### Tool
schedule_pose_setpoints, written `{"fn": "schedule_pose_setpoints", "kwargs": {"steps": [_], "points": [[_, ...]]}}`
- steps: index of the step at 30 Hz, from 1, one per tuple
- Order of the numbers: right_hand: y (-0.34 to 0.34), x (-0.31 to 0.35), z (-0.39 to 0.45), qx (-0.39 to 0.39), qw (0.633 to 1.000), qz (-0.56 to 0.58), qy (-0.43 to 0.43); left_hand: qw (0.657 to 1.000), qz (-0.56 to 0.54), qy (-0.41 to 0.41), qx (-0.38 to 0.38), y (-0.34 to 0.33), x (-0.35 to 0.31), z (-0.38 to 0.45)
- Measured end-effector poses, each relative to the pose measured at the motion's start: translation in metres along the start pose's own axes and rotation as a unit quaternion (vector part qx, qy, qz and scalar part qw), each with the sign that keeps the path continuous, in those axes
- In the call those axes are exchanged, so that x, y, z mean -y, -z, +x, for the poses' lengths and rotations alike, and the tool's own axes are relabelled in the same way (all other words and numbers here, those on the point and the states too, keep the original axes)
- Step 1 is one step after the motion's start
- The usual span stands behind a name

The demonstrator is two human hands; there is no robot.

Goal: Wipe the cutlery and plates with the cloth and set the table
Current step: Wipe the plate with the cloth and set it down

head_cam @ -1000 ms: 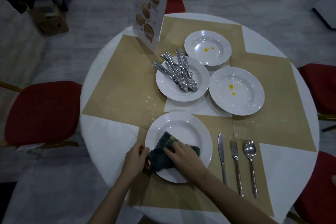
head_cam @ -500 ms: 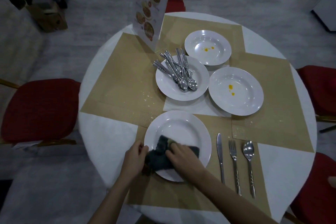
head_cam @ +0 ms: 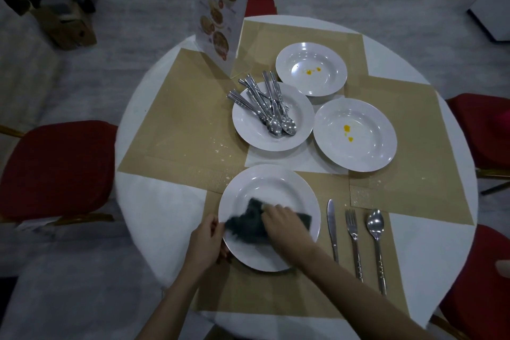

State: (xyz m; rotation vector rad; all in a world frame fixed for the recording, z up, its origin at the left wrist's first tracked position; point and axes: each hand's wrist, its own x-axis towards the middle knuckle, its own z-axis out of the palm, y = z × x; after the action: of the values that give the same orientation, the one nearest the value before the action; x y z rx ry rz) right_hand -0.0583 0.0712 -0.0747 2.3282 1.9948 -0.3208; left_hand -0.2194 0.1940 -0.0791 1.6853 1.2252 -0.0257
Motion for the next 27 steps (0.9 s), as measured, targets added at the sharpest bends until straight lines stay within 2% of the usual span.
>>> {"fn": "schedule_pose_setpoints", "kwargs": {"steps": [2,5,10,13,15,18,20,21,23,27], "points": [[-0.004,0.010,-0.010,-0.012,0.996,0.011,0.090,1.000,0.006,-0.001,0.000,0.003,0.001,0.000],[-0.005,-0.014,-0.024,-0.036,0.992,-0.028,0.117,1.000,-0.001,-0.002,0.013,0.008,0.003,-0.002],[0.017,-0.066,-0.016,0.001,0.987,-0.158,-0.001,1.000,-0.018,-0.001,0.020,0.005,0.001,-0.007],[0.016,-0.054,0.005,0.013,0.992,-0.111,-0.066,0.999,-0.034,-0.002,0.018,0.001,-0.004,-0.007],[0.008,-0.033,0.014,0.003,0.996,-0.051,-0.074,0.999,-0.041,-0.002,0.010,0.001,-0.005,-0.006],[0.002,-0.010,0.006,0.013,1.000,0.020,0.018,0.999,-0.032,-0.001,-0.009,0.000,-0.004,-0.005],[0.006,-0.013,-0.012,0.022,0.994,0.011,0.106,0.999,-0.032,0.005,-0.009,0.001,-0.001,-0.005],[0.008,-0.022,-0.022,0.018,0.993,-0.006,0.120,0.999,-0.039,0.007,-0.003,0.000,0.001,-0.006],[0.013,-0.046,-0.036,0.000,0.997,-0.037,0.075,0.998,-0.054,0.010,0.011,0.000,0.004,-0.008],[0.021,-0.071,-0.031,0.003,0.993,-0.075,-0.094,0.997,-0.071,0.009,0.015,-0.003,0.002,-0.012]]}}
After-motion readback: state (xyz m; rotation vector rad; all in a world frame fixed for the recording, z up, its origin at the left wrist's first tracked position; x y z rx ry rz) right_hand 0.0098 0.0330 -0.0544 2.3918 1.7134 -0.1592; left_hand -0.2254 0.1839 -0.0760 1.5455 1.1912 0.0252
